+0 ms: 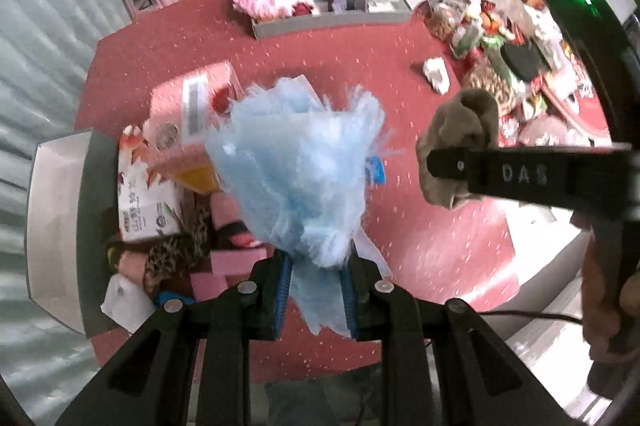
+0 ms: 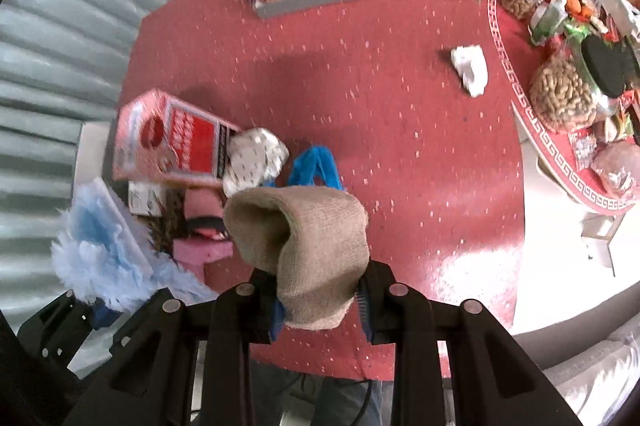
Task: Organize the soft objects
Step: 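Lift the tulle with the left tool while the right tool carries the sock over the white box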
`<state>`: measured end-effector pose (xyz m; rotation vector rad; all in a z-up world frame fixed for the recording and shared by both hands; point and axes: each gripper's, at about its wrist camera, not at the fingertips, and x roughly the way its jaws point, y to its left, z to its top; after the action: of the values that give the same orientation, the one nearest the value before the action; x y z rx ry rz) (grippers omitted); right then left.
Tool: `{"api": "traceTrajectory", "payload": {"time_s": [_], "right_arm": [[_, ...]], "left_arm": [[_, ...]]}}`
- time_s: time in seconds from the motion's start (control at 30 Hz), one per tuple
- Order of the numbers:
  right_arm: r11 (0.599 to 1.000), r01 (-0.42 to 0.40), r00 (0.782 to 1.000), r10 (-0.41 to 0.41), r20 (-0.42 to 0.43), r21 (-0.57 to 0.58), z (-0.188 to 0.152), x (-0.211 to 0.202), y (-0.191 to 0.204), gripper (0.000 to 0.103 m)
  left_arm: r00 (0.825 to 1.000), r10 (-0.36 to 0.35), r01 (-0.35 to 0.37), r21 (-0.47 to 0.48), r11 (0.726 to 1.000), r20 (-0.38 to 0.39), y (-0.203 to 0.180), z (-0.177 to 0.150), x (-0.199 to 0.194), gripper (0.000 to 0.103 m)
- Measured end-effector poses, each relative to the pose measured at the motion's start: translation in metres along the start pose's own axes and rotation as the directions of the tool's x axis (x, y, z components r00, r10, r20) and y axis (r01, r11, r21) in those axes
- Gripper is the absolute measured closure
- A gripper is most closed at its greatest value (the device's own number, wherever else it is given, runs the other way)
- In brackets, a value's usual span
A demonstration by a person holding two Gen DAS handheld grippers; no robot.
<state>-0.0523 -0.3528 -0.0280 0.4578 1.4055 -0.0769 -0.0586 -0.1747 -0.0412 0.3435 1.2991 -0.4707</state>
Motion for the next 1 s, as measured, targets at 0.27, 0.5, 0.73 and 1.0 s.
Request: {"api": "traceTrajectory", "payload": {"time_s": [0.27,0.5,0.73,1.0], "right_arm": [[0.997,-0.044,0.994,0.037,0.106,0.067,0.046,-0.026,0.011,0.073],[0.992,-0.100,0.983,0.087,0.159,0.074,0.084,-0.035,0.056,0.073],[0.990,-0.102,0.981,0.085,0.175,0.093,0.108,-0.022,0.124,0.073],[0.997,-0.065,0.991,0.060,0.122,0.041,0.118,0.010,0.206,0.073]], "left_arm": [[0.999,-0.001,0.005,-0.073,0.997,0.049,0.040,0.038,-0.024,0.078],[0.995,0.027,-0.013,-0.150,0.989,0.094,0.110,0.075,-0.038,0.078],[0.998,0.016,-0.006,-0.160,0.987,0.064,0.195,0.081,-0.030,0.078],[1.000,-0.020,0.021,-0.196,0.980,0.007,0.270,0.051,-0.013,0.078]]}}
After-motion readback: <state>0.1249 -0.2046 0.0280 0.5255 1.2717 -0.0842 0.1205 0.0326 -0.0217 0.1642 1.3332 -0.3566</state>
